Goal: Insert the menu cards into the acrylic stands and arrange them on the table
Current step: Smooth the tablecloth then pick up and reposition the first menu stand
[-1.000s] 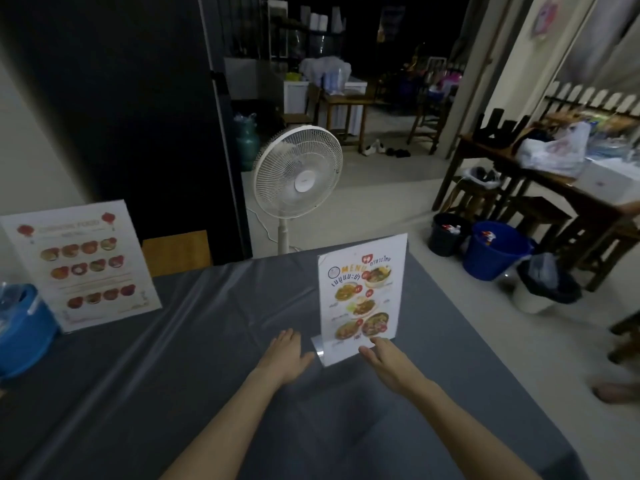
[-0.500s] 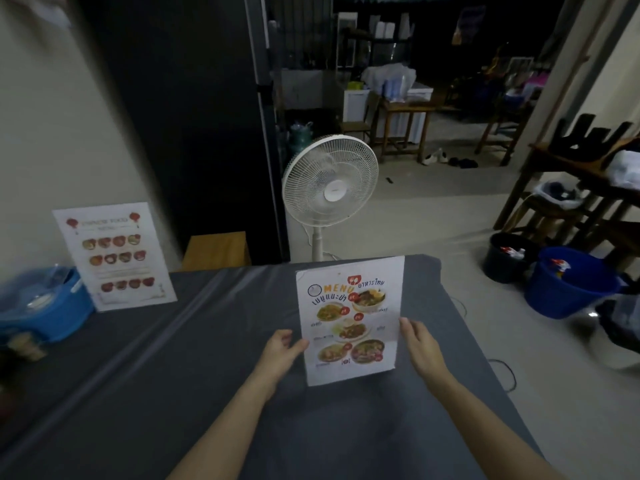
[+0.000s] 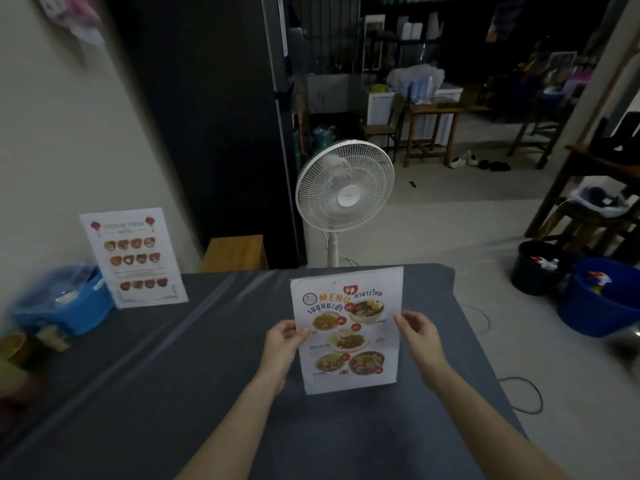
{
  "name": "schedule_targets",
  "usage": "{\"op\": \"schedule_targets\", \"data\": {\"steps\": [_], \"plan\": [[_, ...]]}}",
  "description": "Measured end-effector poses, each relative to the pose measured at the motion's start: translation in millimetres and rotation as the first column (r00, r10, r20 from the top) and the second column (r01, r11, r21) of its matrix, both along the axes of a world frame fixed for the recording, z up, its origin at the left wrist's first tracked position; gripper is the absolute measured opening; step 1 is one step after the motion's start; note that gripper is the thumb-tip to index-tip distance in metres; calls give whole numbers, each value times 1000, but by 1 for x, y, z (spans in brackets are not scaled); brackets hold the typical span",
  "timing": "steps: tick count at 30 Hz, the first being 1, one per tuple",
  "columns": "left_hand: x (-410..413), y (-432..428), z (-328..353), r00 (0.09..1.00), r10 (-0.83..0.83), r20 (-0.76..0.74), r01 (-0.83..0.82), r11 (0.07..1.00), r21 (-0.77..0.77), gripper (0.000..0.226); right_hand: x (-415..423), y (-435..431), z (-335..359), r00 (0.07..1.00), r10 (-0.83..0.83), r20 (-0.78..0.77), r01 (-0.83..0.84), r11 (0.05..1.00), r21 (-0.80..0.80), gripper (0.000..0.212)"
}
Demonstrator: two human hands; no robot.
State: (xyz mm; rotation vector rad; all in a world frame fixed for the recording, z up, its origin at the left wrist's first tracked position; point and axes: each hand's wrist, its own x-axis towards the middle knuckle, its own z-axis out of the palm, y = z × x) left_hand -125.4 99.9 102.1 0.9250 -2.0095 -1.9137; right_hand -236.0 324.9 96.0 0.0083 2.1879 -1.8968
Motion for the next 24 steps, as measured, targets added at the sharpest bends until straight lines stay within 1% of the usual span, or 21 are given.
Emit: {"op": "schedule_targets", "data": {"steps": [5,8,13,16,19,24], "plan": [[-3,-8,-2,1000,-12,-2,11,996,-90,10,-8,-4,0,999,-50,-10,51,997,54,14],[-1,-11,-1,998,-65,-3,64,987,-148,12,-9,-5,4,997,-74,-26,77,991,106,7],[-5,-22,2,994,-106,-1,103,972,-212,10,-11,-8,20,996,-49,-77,63,978,197,8],[-20,-27,10,988,-150,-22,141,964,-225,10,-21,-4,32,993,-54,-105,78,967,241,11],[-42,-27,23,976,-210,-59,190,951,-245,9,-37,4,45,989,-62,-138,95,963,252,15],[-84,-21,44,961,-265,-78,230,924,-306,6,-66,14,70,981,-84,-176,121,970,212,10]]}}
